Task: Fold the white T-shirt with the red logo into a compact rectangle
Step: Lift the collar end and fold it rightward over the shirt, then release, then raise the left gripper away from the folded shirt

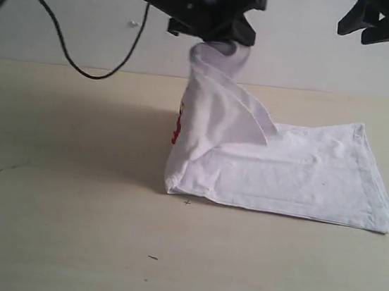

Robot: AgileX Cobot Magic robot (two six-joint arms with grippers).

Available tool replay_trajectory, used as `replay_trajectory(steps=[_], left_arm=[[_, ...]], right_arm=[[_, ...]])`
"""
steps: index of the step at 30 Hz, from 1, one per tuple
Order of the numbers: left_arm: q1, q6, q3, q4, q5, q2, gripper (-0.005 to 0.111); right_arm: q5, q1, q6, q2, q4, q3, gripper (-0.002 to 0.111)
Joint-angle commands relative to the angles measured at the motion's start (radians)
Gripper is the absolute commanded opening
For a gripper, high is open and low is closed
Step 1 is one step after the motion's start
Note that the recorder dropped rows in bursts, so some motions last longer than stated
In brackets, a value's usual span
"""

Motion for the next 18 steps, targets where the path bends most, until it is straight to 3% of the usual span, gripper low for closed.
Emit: replay_trajectory(steps=[1, 5, 8, 10, 11, 13, 16, 18], left_arm=[[-0.097, -0.014, -0.124, -0.033, -0.030, 0.139, 0.000], [-0.173, -0.006, -0.227, -0.036, -0.059, 0.238, 0.010], [-0.226, 0.018, -0.279, -0.020, -0.088, 0.285, 0.038], [-0.242, 0.026, -0.300, 0.044, -0.099, 0.294, 0.063], [-0.245, 0.013, -0.303, 0.096, -0.102, 0.294, 0.069], [-0.239, -0.073, -0.317, 0.224, -0.077, 0.280, 0.072], [-0.208, -0.242, -0.319, 0.445, -0.002, 0.234, 0.068], [-0.180, -0.267, -0.319, 0.541, 0.065, 0.200, 0.064]], right_arm=[[0.036, -0.007, 0.006, -0.031, 0.002, -0.003, 0.049], [0.039, -0.007, 0.004, -0.031, 0.002, -0.001, 0.049], [0.039, -0.007, 0.002, -0.031, -0.004, -0.001, 0.049], [0.045, -0.007, -0.003, -0.031, -0.004, -0.001, 0.049], [0.047, -0.007, -0.004, -0.031, -0.004, -0.001, 0.049], [0.051, -0.007, -0.004, -0.031, -0.009, -0.001, 0.049], [0.069, -0.007, -0.005, -0.024, -0.028, -0.001, 0.049], [0.073, -0.007, -0.005, -0.014, -0.045, 0.001, 0.049]])
